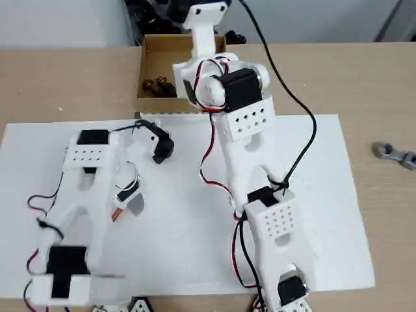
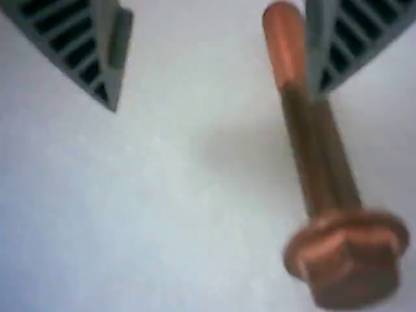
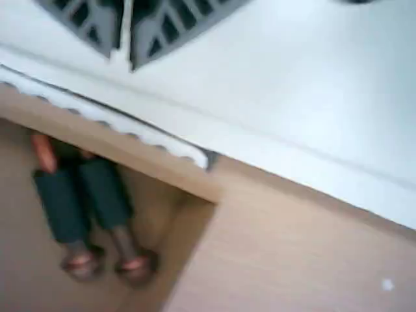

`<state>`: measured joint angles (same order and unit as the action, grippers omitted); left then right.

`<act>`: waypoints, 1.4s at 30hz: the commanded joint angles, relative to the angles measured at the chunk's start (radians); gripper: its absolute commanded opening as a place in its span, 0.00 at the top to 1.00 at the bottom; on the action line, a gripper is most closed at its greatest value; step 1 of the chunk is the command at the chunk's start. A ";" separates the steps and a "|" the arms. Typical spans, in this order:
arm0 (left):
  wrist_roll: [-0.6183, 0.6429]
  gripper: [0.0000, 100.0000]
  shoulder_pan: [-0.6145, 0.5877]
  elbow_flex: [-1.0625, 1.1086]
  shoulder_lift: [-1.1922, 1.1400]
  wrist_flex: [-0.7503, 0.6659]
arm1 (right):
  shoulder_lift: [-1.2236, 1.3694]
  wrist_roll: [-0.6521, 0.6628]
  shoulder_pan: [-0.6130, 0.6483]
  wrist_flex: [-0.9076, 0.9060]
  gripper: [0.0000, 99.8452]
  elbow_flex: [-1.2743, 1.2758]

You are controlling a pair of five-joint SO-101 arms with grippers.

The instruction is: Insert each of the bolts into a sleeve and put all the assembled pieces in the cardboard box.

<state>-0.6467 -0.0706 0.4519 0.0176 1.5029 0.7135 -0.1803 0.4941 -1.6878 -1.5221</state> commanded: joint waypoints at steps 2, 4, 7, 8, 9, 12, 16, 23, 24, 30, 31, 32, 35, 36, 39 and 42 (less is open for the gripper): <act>-0.006 0.82 0.005 -0.065 -0.066 -0.089 | -0.073 -0.017 -0.008 -0.001 1.00 -0.003; -0.006 0.82 0.005 -0.088 -0.087 -0.100 | -0.088 -0.018 -0.016 -0.002 1.00 -0.002; -0.006 0.82 0.005 -0.127 -0.115 -0.095 | -0.114 -0.018 -0.019 -0.002 1.00 0.003; -0.006 0.82 0.006 -0.134 -0.124 -0.094 | -0.120 -0.018 -0.019 -0.002 1.00 0.003; -0.008 0.82 0.009 -0.139 -0.135 -0.094 | -0.127 -0.018 -0.019 -0.002 1.00 0.003; -0.011 0.82 0.011 -0.137 -0.173 -0.092 | -0.131 -0.018 -0.019 -0.002 1.00 0.003; -0.011 0.82 0.005 -0.137 -0.201 -0.078 | -0.125 -0.017 -0.021 -0.002 1.00 0.003; -0.009 0.82 0.006 -0.162 -0.169 -0.026 | -0.124 -0.017 -0.021 -0.001 1.00 0.005; -0.009 0.82 0.005 -0.160 -0.170 -0.026 | -0.124 -0.017 -0.021 -0.001 1.00 0.005; -0.009 0.85 0.005 -0.142 -0.170 -0.034 | -0.125 -0.017 -0.021 -0.001 1.00 0.005; -0.009 0.87 0.005 -0.142 -0.170 -0.029 | -0.125 -0.017 -0.021 -0.001 1.00 0.005; -0.009 0.90 0.005 -0.140 -0.170 -0.029 | -0.125 -0.017 -0.021 -0.001 1.00 0.005; -0.006 0.99 0.005 -0.137 -0.170 -0.029 | -0.125 -0.017 -0.021 -0.001 1.00 0.005; -0.005 1.00 0.005 -0.137 -0.170 -0.029 | -0.125 -0.017 -0.021 -0.001 1.00 0.005; 0.003 0.99 0.003 -0.137 -0.169 -0.026 | -0.125 -0.017 -0.021 -0.001 1.00 0.005; 0.015 0.99 0.005 -0.140 -0.161 -0.025 | -0.127 -0.017 -0.021 -0.001 1.00 0.005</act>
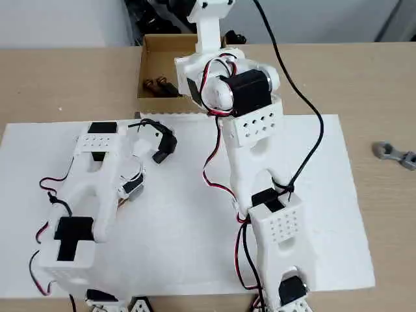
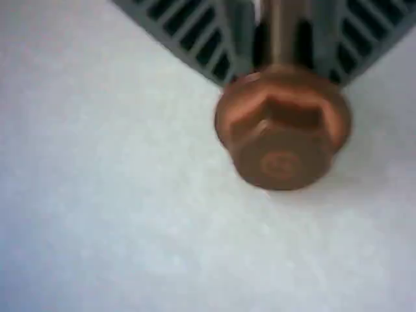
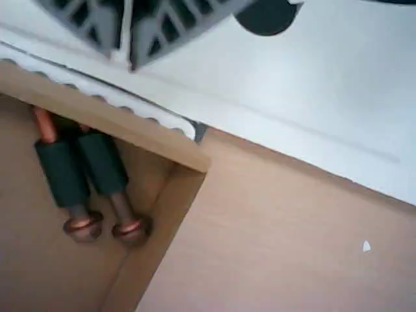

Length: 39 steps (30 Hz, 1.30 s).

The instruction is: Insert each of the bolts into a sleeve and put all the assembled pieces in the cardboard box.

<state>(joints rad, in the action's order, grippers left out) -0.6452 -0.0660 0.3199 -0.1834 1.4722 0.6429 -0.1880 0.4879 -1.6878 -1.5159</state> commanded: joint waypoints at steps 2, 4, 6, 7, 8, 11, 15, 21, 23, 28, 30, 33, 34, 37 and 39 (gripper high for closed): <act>0.014 0.99 0.000 -0.015 0.040 0.023 | -0.058 -0.009 -0.015 -0.001 1.00 -0.002; 0.014 0.99 0.000 -0.025 0.041 0.038 | -0.059 -0.009 -0.015 -0.001 1.00 -0.002; 0.014 0.99 0.000 -0.056 0.041 0.072 | -0.059 -0.009 -0.016 -0.001 1.00 -0.002; 0.015 0.99 0.000 -0.079 0.041 0.092 | -0.059 -0.009 -0.022 -0.001 1.00 -0.002; 0.020 0.99 0.000 -0.105 0.041 0.112 | -0.059 -0.009 -0.028 -0.001 1.00 -0.002; 0.044 0.99 -0.005 -0.214 0.055 0.180 | -0.061 -0.012 -0.050 -0.001 1.00 -0.005; 0.057 0.99 -0.035 -0.383 0.132 0.261 | -0.062 -0.106 -0.085 -0.002 1.00 -0.003; 0.118 0.99 -0.130 -0.509 0.324 0.278 | -0.064 -0.121 -0.058 -0.005 0.99 0.069; 0.176 0.99 -0.184 -0.515 0.402 0.247 | -0.074 -0.123 -0.035 -0.004 0.99 0.127; 0.321 0.99 -0.304 -0.513 0.601 0.210 | -0.084 -0.238 0.024 0.002 0.99 0.281; 0.388 0.99 -0.347 -0.513 0.672 0.210 | -0.082 -0.307 0.038 0.012 0.99 0.336; 0.488 0.99 -0.399 -0.510 0.770 0.216 | -0.082 -0.399 0.062 0.027 0.99 0.430; 0.512 0.99 -0.414 -0.501 0.802 0.216 | -0.082 -0.423 0.070 0.028 0.99 0.462; 0.542 0.99 -0.434 -0.449 0.896 0.215 | -0.082 -0.493 0.097 0.044 0.99 0.546; 0.542 0.99 -0.434 -0.384 0.959 0.213 | -0.077 -0.540 0.111 0.062 0.94 0.582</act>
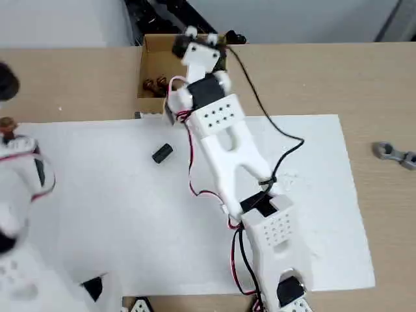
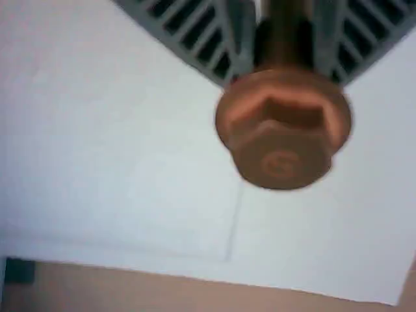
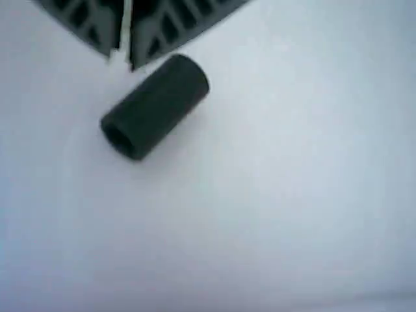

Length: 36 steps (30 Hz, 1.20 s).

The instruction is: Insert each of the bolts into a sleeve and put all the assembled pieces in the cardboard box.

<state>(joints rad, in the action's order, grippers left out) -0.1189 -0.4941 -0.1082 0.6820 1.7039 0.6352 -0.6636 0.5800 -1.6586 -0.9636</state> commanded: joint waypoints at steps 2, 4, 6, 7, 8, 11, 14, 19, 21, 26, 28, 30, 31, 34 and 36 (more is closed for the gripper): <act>0.015 0.99 -0.005 0.110 0.150 -0.023 | -0.047 -0.114 0.033 0.047 0.86 0.037; 0.017 0.99 -0.008 0.159 0.210 -0.029 | -0.008 -0.152 0.050 0.050 0.80 0.037; 0.026 0.99 -0.009 0.196 0.276 -0.038 | 0.036 -0.175 0.064 0.050 0.79 0.037; 0.034 0.99 -0.009 0.213 0.313 -0.051 | 0.058 -0.184 0.068 0.051 0.80 0.035; 0.043 0.99 -0.009 0.228 0.348 -0.066 | 0.076 -0.193 0.070 0.056 0.81 0.035; 0.054 0.99 -0.009 0.282 0.460 -0.117 | 0.111 -0.201 0.074 0.094 0.83 0.034; 0.054 0.99 -0.009 0.335 0.554 -0.137 | 0.113 -0.196 0.084 0.137 0.84 0.034; 0.063 0.99 -0.023 0.426 0.644 -0.118 | 0.122 -0.212 0.087 0.185 0.84 0.034; 0.089 0.99 -0.078 0.433 0.675 -0.120 | 0.122 -0.269 0.087 0.191 0.84 0.034; 0.104 0.99 -0.127 0.437 0.707 -0.129 | 0.124 -0.293 0.102 0.191 0.84 0.034; 0.104 0.99 -0.129 0.447 0.710 -0.129 | 0.124 -0.318 0.110 0.191 0.84 0.034; 0.104 0.99 -0.129 0.461 0.710 -0.129 | 0.124 -0.327 0.120 0.191 0.84 0.035; 0.104 0.99 -0.129 0.466 0.712 -0.129 | 0.125 -0.331 0.128 0.191 0.84 0.035; 0.104 0.99 -0.129 0.470 0.712 -0.129 | 0.125 -0.333 0.140 0.193 0.84 0.035; 0.104 0.99 -0.129 0.470 0.712 -0.129 | 0.139 -0.333 0.142 0.193 0.84 0.035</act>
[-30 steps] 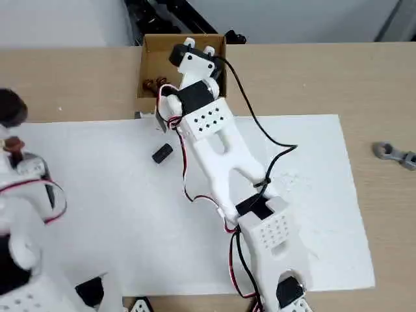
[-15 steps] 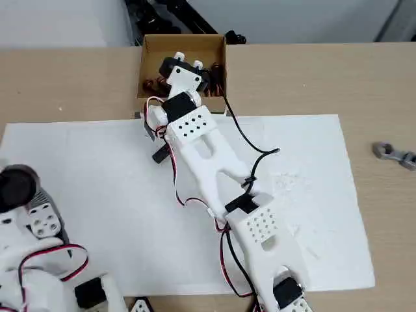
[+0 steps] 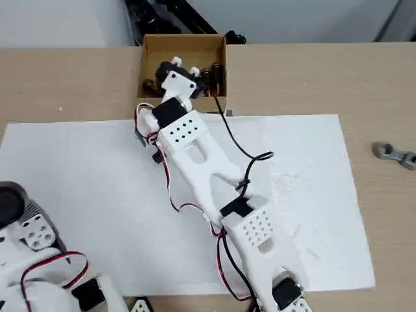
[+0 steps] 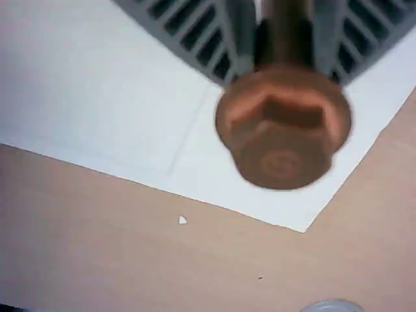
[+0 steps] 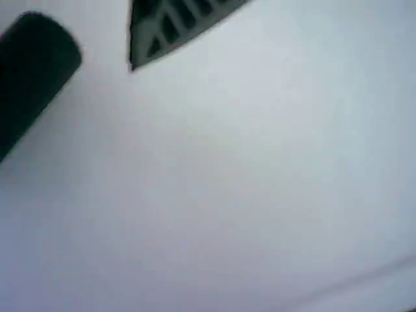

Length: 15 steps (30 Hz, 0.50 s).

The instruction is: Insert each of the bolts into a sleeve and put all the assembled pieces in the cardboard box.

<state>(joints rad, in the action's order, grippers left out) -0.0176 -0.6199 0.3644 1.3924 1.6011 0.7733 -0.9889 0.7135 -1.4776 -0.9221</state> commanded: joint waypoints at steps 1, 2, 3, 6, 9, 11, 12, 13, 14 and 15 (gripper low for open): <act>0.003 0.99 -0.003 -0.002 0.002 -0.026 | 0.013 -0.008 0.008 0.012 0.84 -0.006; 0.003 0.99 -0.003 -0.001 0.002 -0.026 | 0.027 -0.008 0.007 0.008 0.84 -0.006; 0.003 0.99 -0.003 -0.001 0.002 -0.026 | 0.041 -0.008 0.007 0.008 0.84 -0.006; 0.003 0.99 -0.003 -0.001 -0.003 -0.025 | 0.071 -0.008 0.007 0.012 0.84 -0.006; 0.002 0.99 -0.003 -0.001 -0.003 -0.025 | 0.091 -0.008 0.005 0.012 0.84 -0.008; 0.002 0.99 -0.003 -0.001 -0.005 -0.025 | 0.093 -0.008 0.004 0.012 0.84 -0.008; 0.002 0.99 -0.003 -0.001 -0.005 -0.025 | 0.093 -0.006 0.004 0.012 0.84 -0.008; 0.002 0.99 -0.003 -0.001 -0.005 -0.025 | 0.093 -0.006 0.004 0.012 0.84 -0.008; 0.002 0.99 -0.003 -0.001 -0.005 -0.025 | 0.093 -0.006 0.004 0.012 0.84 -0.008; 0.002 0.99 -0.003 0.001 -0.005 -0.025 | 0.093 -0.006 0.004 0.012 0.84 -0.008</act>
<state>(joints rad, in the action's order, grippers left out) -0.0192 -0.6183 0.3690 1.3924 1.6011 0.8761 -0.9889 0.7165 -1.4776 -0.9221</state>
